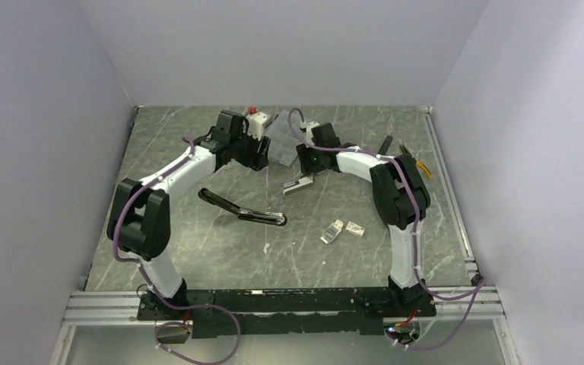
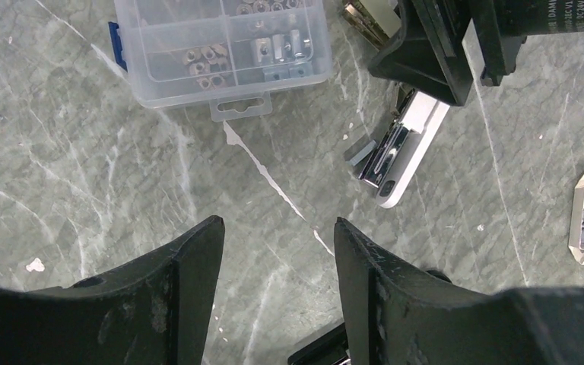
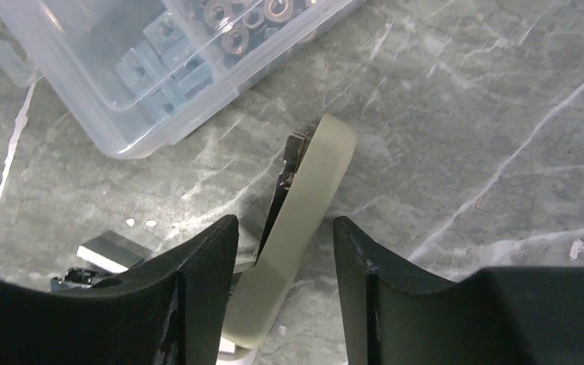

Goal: Load the staples into the stapler
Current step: Pick up the stapler from the center of the board, then place the stapler at the center of the board, then pick up the staple from the center of the board.

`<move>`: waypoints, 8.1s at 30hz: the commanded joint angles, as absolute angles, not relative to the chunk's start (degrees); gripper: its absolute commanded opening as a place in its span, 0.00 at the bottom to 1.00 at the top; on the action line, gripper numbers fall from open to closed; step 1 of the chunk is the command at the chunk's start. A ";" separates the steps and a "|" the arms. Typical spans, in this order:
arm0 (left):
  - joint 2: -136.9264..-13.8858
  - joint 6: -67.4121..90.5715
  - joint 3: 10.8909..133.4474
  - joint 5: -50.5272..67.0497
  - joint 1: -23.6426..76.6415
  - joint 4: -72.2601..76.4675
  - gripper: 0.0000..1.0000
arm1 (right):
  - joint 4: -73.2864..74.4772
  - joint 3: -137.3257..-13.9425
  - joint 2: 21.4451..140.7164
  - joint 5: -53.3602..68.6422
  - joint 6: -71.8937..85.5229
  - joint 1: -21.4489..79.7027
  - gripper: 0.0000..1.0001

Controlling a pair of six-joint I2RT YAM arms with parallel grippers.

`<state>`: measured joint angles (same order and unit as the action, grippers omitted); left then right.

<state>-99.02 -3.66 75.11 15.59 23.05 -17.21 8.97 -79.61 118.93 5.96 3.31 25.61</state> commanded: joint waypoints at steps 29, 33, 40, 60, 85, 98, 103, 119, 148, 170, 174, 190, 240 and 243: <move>-100.63 -5.97 77.58 24.44 21.06 -20.20 0.78 | 16.44 -76.65 107.13 -1.45 -16.99 24.79 0.00; -100.13 -6.51 77.04 24.36 21.01 -20.13 0.77 | 13.49 -74.87 108.58 -0.22 -13.62 22.03 0.00; -100.81 -8.79 76.72 27.46 21.09 -19.76 0.76 | 8.33 -70.66 108.80 -0.19 -7.81 18.71 0.02; -116.37 17.00 91.25 57.88 29.26 -12.47 0.76 | -20.56 -52.91 89.42 14.73 7.15 16.38 0.00; -128.78 40.36 98.26 59.03 34.89 -1.13 0.48 | -21.48 -50.46 84.54 14.25 6.94 15.66 0.00; -124.93 7.41 100.22 41.03 35.01 -21.41 0.03 | -13.56 -51.45 79.85 26.43 2.43 13.55 0.49; -125.60 -0.97 98.69 32.08 35.30 -24.34 0.03 | -3.60 -51.38 73.14 31.86 -2.67 11.89 0.66; -127.04 -7.03 92.44 12.48 43.39 -19.13 0.11 | 3.26 -49.46 67.32 36.84 -6.78 5.09 0.67; -121.64 -10.35 87.56 6.39 45.54 -17.73 0.62 | 4.99 -50.41 69.70 39.22 -9.29 2.99 0.68; -99.47 -6.45 77.30 31.00 20.46 -25.76 0.94 | 16.01 -66.99 83.76 32.69 -23.26 19.25 0.59; -94.85 -7.97 74.07 30.14 15.40 -26.22 0.94 | 17.95 -73.10 94.42 32.86 -26.96 23.02 0.63; -89.33 -3.41 72.15 28.82 2.25 -25.55 0.94 | 32.23 -93.69 121.01 32.98 -37.49 28.84 0.62; -109.14 22.80 89.84 65.83 7.86 -30.30 0.94 | 23.40 -81.18 97.90 27.52 -31.74 31.29 0.02; -110.79 36.99 86.93 71.11 11.11 -19.24 0.85 | 21.67 -78.25 92.72 26.82 -30.36 31.37 0.03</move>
